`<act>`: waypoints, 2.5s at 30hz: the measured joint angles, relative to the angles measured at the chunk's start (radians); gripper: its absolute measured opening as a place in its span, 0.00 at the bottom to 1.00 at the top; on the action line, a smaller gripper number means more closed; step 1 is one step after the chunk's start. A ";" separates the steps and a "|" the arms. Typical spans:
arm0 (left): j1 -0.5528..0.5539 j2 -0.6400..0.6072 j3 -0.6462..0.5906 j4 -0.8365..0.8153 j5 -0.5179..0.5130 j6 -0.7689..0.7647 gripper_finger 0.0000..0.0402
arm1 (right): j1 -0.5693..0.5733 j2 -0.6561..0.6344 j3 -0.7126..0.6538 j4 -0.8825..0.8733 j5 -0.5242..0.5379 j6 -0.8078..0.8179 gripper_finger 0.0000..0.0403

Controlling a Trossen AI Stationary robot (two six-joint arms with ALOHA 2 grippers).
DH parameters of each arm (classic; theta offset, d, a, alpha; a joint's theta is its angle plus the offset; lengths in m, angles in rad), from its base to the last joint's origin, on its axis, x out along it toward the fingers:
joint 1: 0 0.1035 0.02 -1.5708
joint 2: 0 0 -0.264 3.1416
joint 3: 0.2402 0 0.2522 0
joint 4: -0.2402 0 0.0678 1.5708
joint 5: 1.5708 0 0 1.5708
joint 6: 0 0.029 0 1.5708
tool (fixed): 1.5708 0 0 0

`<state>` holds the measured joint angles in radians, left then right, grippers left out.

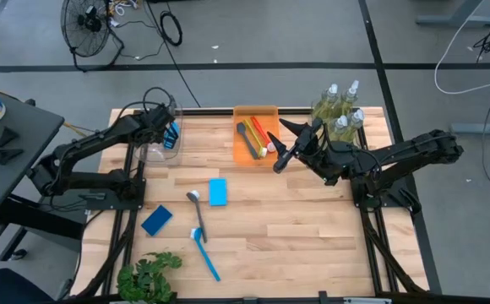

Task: Pick & Place Kitchen Sink Supplies
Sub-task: Put the blue sponge into the left transparent bin

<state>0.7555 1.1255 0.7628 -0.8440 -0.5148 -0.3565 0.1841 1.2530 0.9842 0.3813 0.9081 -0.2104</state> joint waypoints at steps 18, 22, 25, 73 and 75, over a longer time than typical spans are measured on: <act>0.000 0.000 0.000 -0.046 0.064 -0.052 0.72 | 0.000 0.000 0.000 0.000 -0.008 0.000 0.60; 0.000 0.000 0.000 -0.046 0.099 -0.052 0.71 | 0.000 0.000 0.000 0.000 -0.008 0.000 0.60; 0.000 0.000 0.000 -0.044 0.130 -0.052 0.70 | 0.000 0.000 0.000 0.000 -0.008 0.000 0.60; -0.500 0.069 0.211 0.190 0.338 -0.069 0.69 | 0.000 0.000 0.000 -0.120 -0.011 0.098 0.60; -0.530 0.089 0.211 0.191 0.344 -0.069 0.69 | 0.000 0.000 0.000 -0.128 -0.012 0.098 0.60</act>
<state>0.2250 1.2148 0.9733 -0.6533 -0.1707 -0.4255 0.1838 1.2533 0.9840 0.2531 0.8963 -0.1122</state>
